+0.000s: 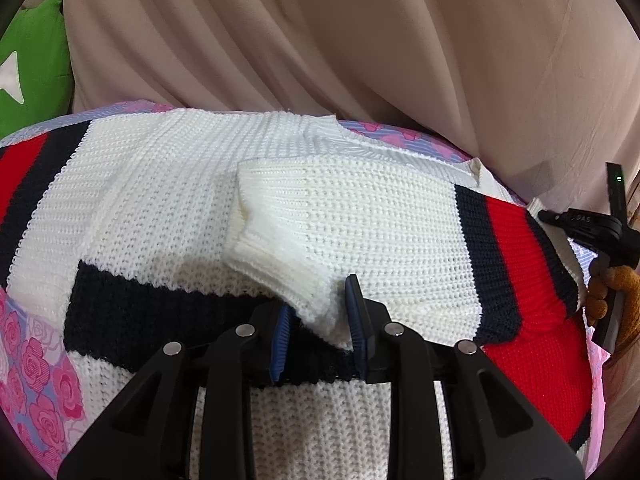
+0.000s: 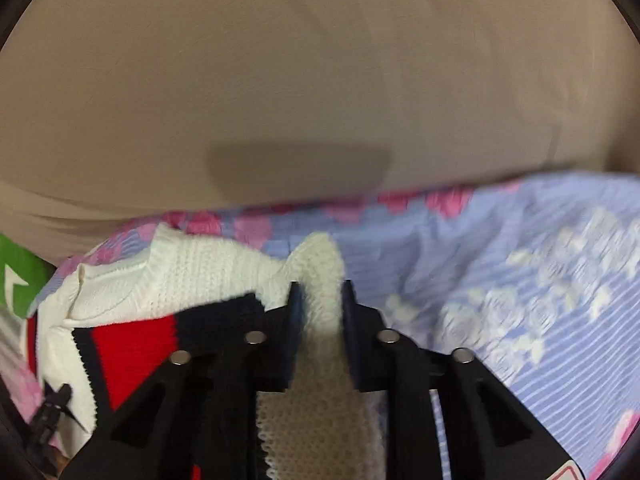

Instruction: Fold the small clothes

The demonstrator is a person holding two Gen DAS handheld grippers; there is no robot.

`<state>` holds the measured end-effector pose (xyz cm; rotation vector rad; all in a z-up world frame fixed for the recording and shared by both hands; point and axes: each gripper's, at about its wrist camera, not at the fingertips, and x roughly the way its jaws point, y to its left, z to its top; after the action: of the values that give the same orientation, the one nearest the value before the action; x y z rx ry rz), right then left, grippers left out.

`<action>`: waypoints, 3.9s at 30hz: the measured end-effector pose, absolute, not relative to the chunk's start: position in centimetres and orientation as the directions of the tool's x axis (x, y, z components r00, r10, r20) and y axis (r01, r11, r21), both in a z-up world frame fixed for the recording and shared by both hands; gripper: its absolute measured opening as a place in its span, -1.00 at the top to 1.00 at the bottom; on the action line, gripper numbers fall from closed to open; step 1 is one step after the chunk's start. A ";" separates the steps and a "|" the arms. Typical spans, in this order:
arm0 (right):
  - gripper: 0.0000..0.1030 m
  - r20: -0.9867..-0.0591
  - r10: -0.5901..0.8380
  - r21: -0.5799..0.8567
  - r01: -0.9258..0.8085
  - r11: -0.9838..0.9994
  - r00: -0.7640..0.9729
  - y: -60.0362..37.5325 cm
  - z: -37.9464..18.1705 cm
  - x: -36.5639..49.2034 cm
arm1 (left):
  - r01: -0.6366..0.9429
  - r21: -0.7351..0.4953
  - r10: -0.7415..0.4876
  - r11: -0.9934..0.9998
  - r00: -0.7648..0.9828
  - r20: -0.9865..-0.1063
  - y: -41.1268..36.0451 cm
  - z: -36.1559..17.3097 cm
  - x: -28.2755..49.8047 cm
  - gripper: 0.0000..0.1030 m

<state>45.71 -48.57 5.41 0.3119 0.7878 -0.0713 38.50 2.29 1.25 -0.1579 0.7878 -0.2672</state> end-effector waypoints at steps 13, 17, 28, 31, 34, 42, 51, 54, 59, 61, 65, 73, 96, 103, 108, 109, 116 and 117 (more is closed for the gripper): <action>1.00 -0.663 0.100 0.179 0.027 0.984 0.742 -43.4 7.6 39.4 | 0.189 -0.219 -0.289 0.957 0.674 -0.680 2.1 1.3 38.4 0.42; 1.00 -0.745 0.014 0.095 0.086 0.992 0.667 -42.8 2.4 37.7 | 0.188 -0.229 -0.295 0.955 0.673 -0.678 2.1 1.3 38.4 0.41; 0.95 -0.727 0.208 0.179 -0.111 0.978 0.654 -32.4 4.1 33.1 | -0.005 -0.300 -0.166 0.954 0.823 -0.543 12.1 5.0 33.0 -0.61; 0.94 -0.748 0.215 0.152 -0.153 0.976 0.628 -31.0 0.3 31.0 | -0.119 -0.276 -0.051 0.954 0.841 -0.538 18.5 6.5 32.0 -0.78; 0.81 -0.736 0.195 0.122 -0.157 0.980 0.648 -30.8 0.4 30.9 | -0.265 -0.293 0.040 0.919 0.801 -0.597 26.8 6.8 32.7 -0.81; 0.81 -0.732 0.217 0.160 -0.147 0.976 0.646 -31.1 -0.5 30.4 | -0.472 -0.475 0.045 0.743 0.743 -0.667 41.7 3.7 36.0 -0.76; 0.73 -0.724 0.233 0.180 -0.148 0.972 0.650 -31.8 -0.9 29.2 | -0.440 -0.593 -0.067 0.674 0.763 -0.642 42.3 2.2 39.1 0.83; 0.69 -0.720 0.241 0.189 -0.151 0.970 0.651 -31.9 -0.9 29.5 | -0.364 -0.490 0.011 0.793 0.811 -0.585 38.5 7.0 37.9 0.85; 0.58 -0.716 0.251 0.195 -0.159 0.968 0.651 -31.6 -0.9 29.9 | -0.074 -0.346 -0.093 0.935 0.892 -0.442 25.5 16.5 35.9 0.86; 0.56 -0.714 0.253 0.197 -0.159 0.967 0.653 -31.7 -0.9 29.9 | 0.072 -0.264 -0.177 0.962 0.899 -0.401 17.7 19.2 34.9 0.85; 0.33 -0.704 0.257 0.209 -0.152 0.966 0.663 -31.8 -0.7 29.9 | 0.333 -0.169 -0.373 0.928 0.803 -0.465 1.5 17.8 34.3 0.78; 0.09 -0.678 0.279 0.253 -0.141 0.957 0.680 -32.5 -0.5 29.9 | 0.437 -0.103 -0.395 0.894 0.658 -0.641 -11.9 4.6 31.3 -0.03; 0.81 -0.662 0.342 0.488 0.037 0.872 0.666 -35.3 2.4 40.5 | -0.093 -0.650 -0.444 0.754 0.657 -0.609 9.9 2.3 36.3 0.28; 0.84 -0.404 0.319 0.433 -0.128 0.892 0.857 -37.2 8.4 35.7 | -0.066 -0.507 -0.304 0.859 0.731 -0.611 7.9 4.3 35.6 0.81; 0.92 -0.624 0.300 0.484 0.055 0.874 0.722 -40.2 1.5 39.0 | -0.100 -0.460 -0.282 0.882 0.671 -0.686 5.5 -0.4 36.9 0.84; 0.92 -0.560 0.324 0.504 0.003 0.864 0.762 -40.4 2.9 37.8 | -0.094 -0.443 -0.265 0.892 0.685 -0.679 5.3 -0.3 36.9 0.84; 1.00 -0.618 0.294 0.557 0.142 0.818 0.729 -44.3 -0.3 39.1 | -0.072 -0.381 -0.222 0.922 0.708 -0.671 2.0 -0.8 36.8 0.83; 1.00 -0.578 0.305 0.578 0.116 0.808 0.757 -44.5 0.4 38.4 | -0.069 -0.380 -0.222 0.923 0.709 -0.669 1.6 -0.7 36.7 0.81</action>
<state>38.40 -44.53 0.43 0.6351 0.7162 0.1109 36.71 1.61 -0.72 -0.3970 0.7827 -0.0874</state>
